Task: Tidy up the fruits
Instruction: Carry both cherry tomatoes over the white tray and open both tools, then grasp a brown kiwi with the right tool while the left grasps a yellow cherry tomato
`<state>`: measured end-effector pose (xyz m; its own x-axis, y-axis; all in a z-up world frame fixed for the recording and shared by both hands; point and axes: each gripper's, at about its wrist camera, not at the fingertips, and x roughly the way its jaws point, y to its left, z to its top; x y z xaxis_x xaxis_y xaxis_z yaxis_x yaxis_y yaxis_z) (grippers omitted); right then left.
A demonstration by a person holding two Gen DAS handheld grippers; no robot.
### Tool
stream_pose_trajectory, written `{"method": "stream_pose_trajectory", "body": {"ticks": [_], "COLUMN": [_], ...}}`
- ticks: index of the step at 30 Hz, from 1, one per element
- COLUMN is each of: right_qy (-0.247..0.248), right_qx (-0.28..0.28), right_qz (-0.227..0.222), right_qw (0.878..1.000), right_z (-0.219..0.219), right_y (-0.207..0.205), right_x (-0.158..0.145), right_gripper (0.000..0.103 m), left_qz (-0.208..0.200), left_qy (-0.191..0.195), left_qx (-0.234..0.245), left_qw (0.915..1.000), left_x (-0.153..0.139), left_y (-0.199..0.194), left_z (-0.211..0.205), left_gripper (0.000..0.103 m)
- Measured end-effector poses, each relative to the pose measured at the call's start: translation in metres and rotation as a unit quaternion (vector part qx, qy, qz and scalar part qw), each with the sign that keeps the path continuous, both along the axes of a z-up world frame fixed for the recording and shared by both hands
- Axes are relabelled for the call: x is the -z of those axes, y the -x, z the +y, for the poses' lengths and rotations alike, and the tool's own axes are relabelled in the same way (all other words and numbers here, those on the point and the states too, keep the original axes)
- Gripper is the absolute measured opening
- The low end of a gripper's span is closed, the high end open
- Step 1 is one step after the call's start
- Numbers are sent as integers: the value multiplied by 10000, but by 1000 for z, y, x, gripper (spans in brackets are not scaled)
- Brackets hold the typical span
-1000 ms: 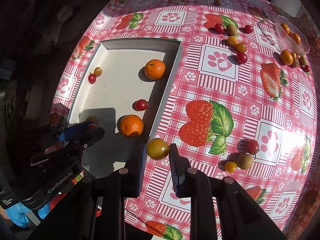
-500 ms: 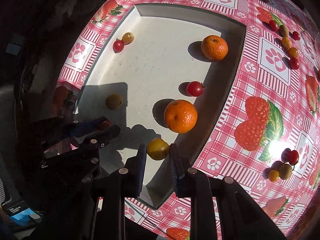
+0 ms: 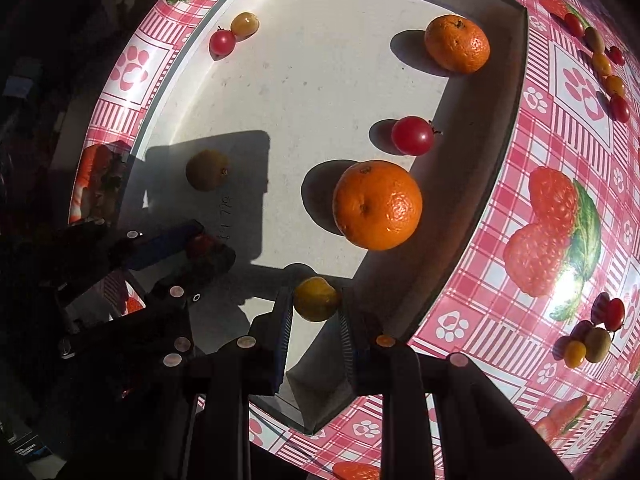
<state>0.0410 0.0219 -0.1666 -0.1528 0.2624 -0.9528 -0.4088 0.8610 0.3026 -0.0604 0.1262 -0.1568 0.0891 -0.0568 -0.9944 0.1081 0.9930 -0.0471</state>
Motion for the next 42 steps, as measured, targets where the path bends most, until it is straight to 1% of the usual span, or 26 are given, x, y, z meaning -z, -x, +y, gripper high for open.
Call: {"method": "stream_pose_trajectory", "body": {"ticks": [2, 4, 5, 6, 7, 8, 9, 10, 11, 13, 16, 19, 22, 25, 28, 30, 32, 35, 37, 42], "right_qy": [-50, -46, -118, -173, -331, -521, -420, -377, -437, -540, -594, -420, -131, 167, 474, 528, 474, 362, 294, 135], "right_qx": [52, 131, 171, 220, 271, 326, 320, 326, 367, 526, 734, 1013, 1391, 1890, 2452, 2785, 3039, 3187, 3229, 3169], "right_qz": [57, 82, 94, 111, 166, 227, 128, 13, -18, 11, -91, -318, -563, -679, -592, -448, -315, -242, -235, -262], "right_qw": [10000, 9999, 9997, 9995, 9989, 9978, 9985, 9988, 9984, 9972, 9955, 9935, 9886, 9795, 9665, 9579, 9510, 9468, 9457, 9480], "right_z": [-2, -8, -11, -13, -14, -14, -14, -14, -15, -22, -41, -71, -107, -149, -194, -217, -233, -243, -242, -233], "right_y": [-2, -6, -8, -9, -11, -13, -15, -16, -18, -21, -24, -21, -20, -21, -19, -17, -18, -19, -20, -25], "right_x": [1, 0, -1, -1, -3, -7, -12, -17, -21, -28, -39, -49, -53, -51, -43, -35, -27, -19, -15, -7], "right_gripper": [29, 37, 37, 43, 61, 68, 77, 84, 85, 85, 85, 85, 85, 85, 85, 85, 85, 75, 65, 51], "left_qz": [25, 53, 70, 96, 100, -57, -176, -157, -94, -88, -228, -369, -531, -704, -853, -904, -905, -853, -833, -761], "left_qy": [-8, 4, 8, -14, -62, -309, -329, -238, -171, -183, -286, -253, -186, -51, 79, 135, 171, 193, 156, 119], "left_qx": [21, 23, 17, 24, 22, -28, 0, 27, 22, 31, 196, 328, 495, 707, 942, 1086, 1203, 1332, 1409, 1467], "left_qw": [10000, 10000, 10000, 9999, 9999, 9995, 9993, 9996, 9998, 9998, 9991, 9985, 9972, 9950, 9919, 9899, 9885, 9872, 9864, 9862], "left_x": [1, 1, 1, 2, 1, -3, -7, -8, -8, -11, -21, -33, -45, -59, -70, -74, -75, -72, -70, -62], "left_y": [-3, -6, -8, -9, -9, -8, -8, -9, -9, -10, -13, -17, -22, -26, -26, -26, -26, -23, -22, -22], "left_z": [-1, -3, -4, -5, -5, -3, -2, -2, -2, -3, -11, -22, -39, -63, -90, -104, -119, -136, -146, -162], "left_gripper": [26, 26, 26, 40, 58, 73, 74, 74, 74, 74, 74, 74, 74, 74, 74, 74, 74, 74, 74, 74]}}
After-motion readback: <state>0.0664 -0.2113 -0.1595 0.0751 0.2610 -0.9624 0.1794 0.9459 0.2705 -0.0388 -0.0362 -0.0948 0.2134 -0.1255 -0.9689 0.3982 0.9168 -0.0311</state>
